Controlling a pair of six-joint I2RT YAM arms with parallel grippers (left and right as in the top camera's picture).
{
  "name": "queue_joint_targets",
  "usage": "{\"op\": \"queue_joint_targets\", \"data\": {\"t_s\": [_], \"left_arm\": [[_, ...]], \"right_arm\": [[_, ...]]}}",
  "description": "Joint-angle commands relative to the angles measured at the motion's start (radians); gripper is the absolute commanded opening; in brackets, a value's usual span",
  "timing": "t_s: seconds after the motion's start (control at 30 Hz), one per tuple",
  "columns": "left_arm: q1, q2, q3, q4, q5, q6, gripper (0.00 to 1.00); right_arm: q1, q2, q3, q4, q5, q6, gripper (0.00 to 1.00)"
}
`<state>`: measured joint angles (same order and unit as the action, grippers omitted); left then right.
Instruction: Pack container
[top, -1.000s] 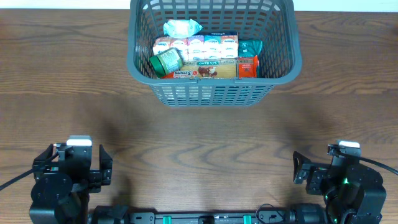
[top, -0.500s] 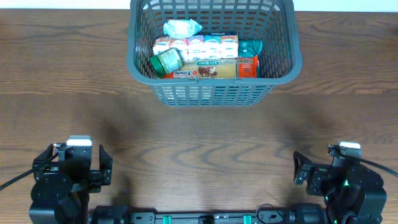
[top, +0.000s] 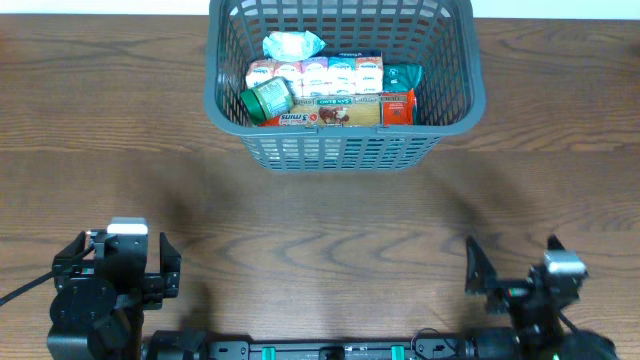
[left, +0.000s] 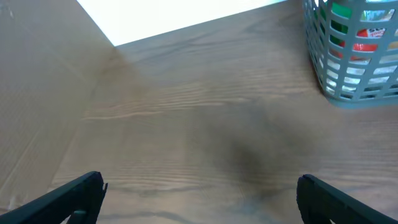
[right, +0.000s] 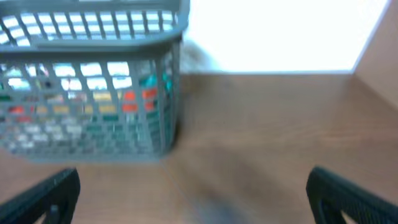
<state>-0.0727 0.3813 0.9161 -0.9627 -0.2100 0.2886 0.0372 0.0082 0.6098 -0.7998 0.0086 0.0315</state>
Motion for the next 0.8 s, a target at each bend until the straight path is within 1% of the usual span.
{"op": "queue_joint_targets", "data": {"t_s": [0.0, 0.13, 0.23, 0.3, 0.47, 0.57, 0.77], "left_arm": [[0.004, -0.003, -0.003, -0.002, -0.008, 0.005, 0.99], [0.004, -0.003, -0.003, -0.002, -0.008, 0.005, 0.99], [0.004, -0.003, -0.003, -0.002, -0.008, 0.005, 0.99], [0.004, -0.003, -0.003, -0.002, -0.008, 0.005, 0.99], [0.004, -0.003, -0.003, -0.002, -0.008, 0.005, 0.98], [0.004, -0.003, -0.003, -0.002, -0.008, 0.005, 0.98], [0.004, -0.003, -0.003, -0.002, -0.008, 0.005, 0.98]], "right_arm": [[0.039, -0.003, -0.141, 0.166, -0.017, -0.080, 0.99], [0.071, -0.003, -0.356, 0.543, -0.016, -0.160, 0.99], [0.077, -0.003, -0.467, 0.723, -0.012, -0.205, 0.99], [0.080, -0.003, -0.523, 0.782, -0.013, -0.221, 0.99], [0.080, -0.003, -0.606, 0.793, -0.013, -0.220, 0.99], [0.080, -0.003, -0.604, 0.730, -0.014, -0.220, 0.99], [0.080, 0.000, -0.604, 0.727, -0.013, -0.220, 0.99]]}}
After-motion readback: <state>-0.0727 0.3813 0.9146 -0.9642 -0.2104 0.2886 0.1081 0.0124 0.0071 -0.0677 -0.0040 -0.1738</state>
